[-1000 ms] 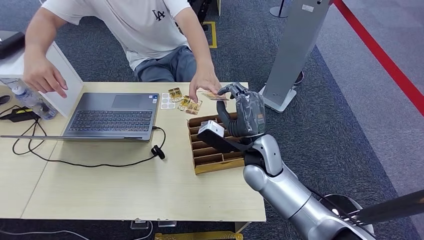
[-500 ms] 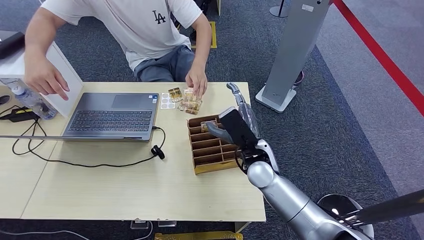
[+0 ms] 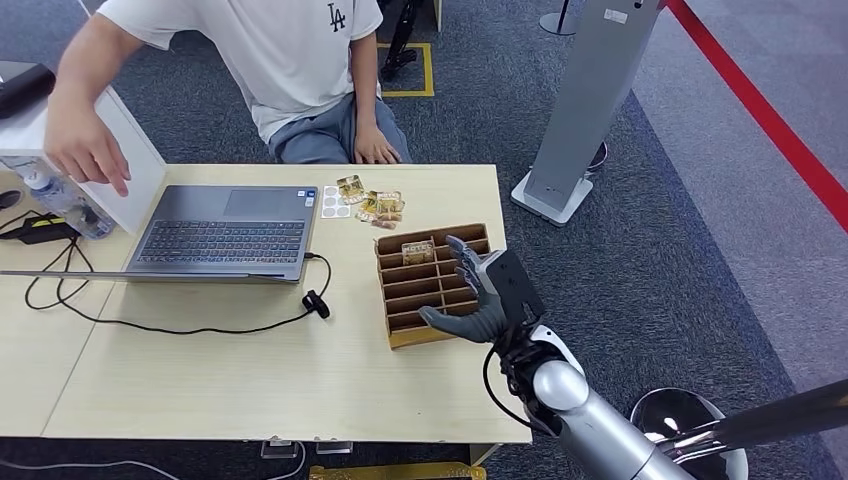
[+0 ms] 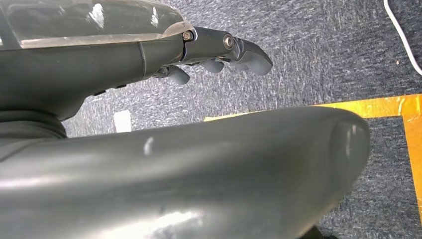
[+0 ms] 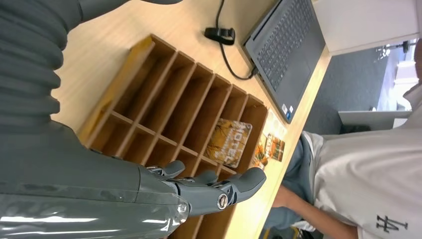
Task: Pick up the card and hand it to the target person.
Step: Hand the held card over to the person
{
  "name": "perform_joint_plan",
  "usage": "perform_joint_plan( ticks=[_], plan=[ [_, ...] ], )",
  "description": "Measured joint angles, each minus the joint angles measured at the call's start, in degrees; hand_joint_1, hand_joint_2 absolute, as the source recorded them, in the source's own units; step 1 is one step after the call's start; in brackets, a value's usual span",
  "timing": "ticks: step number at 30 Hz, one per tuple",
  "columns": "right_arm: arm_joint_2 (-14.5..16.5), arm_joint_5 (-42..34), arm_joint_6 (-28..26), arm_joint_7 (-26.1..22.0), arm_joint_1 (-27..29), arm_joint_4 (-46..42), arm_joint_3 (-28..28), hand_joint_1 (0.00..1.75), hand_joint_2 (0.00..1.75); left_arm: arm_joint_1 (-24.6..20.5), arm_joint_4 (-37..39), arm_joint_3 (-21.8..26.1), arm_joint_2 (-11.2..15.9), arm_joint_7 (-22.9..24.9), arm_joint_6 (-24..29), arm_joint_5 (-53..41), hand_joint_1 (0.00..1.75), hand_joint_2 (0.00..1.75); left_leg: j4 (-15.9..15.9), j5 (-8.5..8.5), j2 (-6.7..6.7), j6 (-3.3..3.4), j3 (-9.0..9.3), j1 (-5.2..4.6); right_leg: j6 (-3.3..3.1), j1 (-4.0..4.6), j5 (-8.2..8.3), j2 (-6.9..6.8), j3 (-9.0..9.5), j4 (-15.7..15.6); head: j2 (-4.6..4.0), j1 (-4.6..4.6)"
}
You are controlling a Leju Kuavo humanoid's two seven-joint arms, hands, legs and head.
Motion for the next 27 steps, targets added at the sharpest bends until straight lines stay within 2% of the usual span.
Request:
perform_joint_plan(
  ticks=[14, 27],
  plan=[
    [-4.9, -4.9, 0.6, 0.4, 8.4, -10.8, -2.4, 0.00, 1.75, 0.0, 0.0, 0.0, 0.1, 0.1, 0.6, -0.2, 0.00, 0.00, 0.0, 0.00, 0.00, 0.00, 0.02, 0.00, 0.00, 0.00, 0.00, 0.00, 0.02, 0.0, 0.00, 0.02],
    [-5.9, -4.6, 1.4, 0.6, 11.4, -13.7, -4.6, 0.00, 1.75, 0.0, 0.0, 0.0, 0.2, 0.5, 0.3, -0.5, 0.00, 0.00, 0.0, 0.00, 0.01, 0.00, 0.01, 0.00, 0.00, 0.00, 0.00, 0.00, 0.02, 0.0, 0.00, 0.01]
  ],
)
